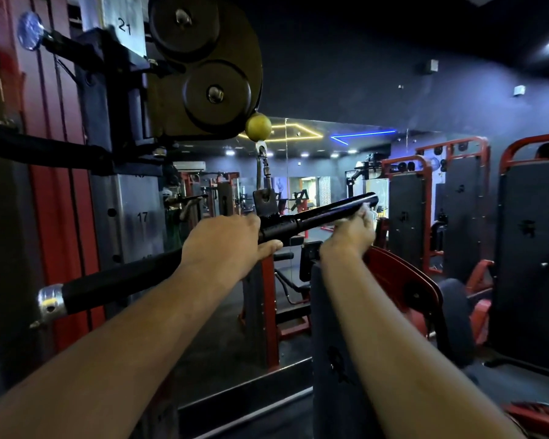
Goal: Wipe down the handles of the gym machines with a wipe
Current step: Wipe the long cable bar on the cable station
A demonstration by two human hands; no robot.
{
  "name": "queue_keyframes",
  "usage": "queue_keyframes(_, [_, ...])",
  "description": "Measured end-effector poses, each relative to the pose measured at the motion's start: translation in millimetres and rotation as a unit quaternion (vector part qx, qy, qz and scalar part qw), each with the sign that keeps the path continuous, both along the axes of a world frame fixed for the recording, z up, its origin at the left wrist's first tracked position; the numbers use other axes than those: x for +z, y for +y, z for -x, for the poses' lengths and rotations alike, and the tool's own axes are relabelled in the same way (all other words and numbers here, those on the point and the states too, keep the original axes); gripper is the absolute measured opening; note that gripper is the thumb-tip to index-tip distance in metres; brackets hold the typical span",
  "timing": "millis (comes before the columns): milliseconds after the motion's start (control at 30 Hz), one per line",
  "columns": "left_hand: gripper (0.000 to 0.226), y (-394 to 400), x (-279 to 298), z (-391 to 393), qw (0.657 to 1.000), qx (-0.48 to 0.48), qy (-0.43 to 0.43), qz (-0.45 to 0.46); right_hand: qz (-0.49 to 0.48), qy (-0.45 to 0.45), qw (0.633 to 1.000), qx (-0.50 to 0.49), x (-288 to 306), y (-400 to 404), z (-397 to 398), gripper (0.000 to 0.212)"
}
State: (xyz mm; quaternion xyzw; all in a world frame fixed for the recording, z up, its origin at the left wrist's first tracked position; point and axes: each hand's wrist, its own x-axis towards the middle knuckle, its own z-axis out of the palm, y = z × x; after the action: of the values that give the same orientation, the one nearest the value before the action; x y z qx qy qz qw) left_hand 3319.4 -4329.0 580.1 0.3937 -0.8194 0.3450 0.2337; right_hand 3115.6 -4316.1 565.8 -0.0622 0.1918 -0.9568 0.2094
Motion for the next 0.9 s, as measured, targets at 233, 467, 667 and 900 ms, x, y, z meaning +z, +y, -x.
queue_keyframes(233, [0.061, 1.3, -3.7, 1.1, 1.0, 0.014, 0.009, 0.007, 0.012, 0.15, 0.98, 0.129, -47.5, 24.7, -96.3, 0.027])
queue_keyframes(467, [0.065, 3.5, 1.1, -2.1, 1.0, 0.023, -0.018, -0.002, -0.155, 0.242, 0.949, -0.128, -29.4, 23.9, 14.1, 0.026])
queue_keyframes(667, [0.064, 6.7, 0.5, -2.9, 1.0, 0.013, -0.006, -0.012, -0.39, 0.482, 0.739, -0.262, -1.2, -6.5, 77.3, 0.031])
queue_keyframes(900, [0.059, 3.8, 2.7, -5.7, 0.999, 0.038, -0.017, 0.012, -0.223, 0.616, 0.746, -0.121, -60.8, 10.6, -49.3, 0.034])
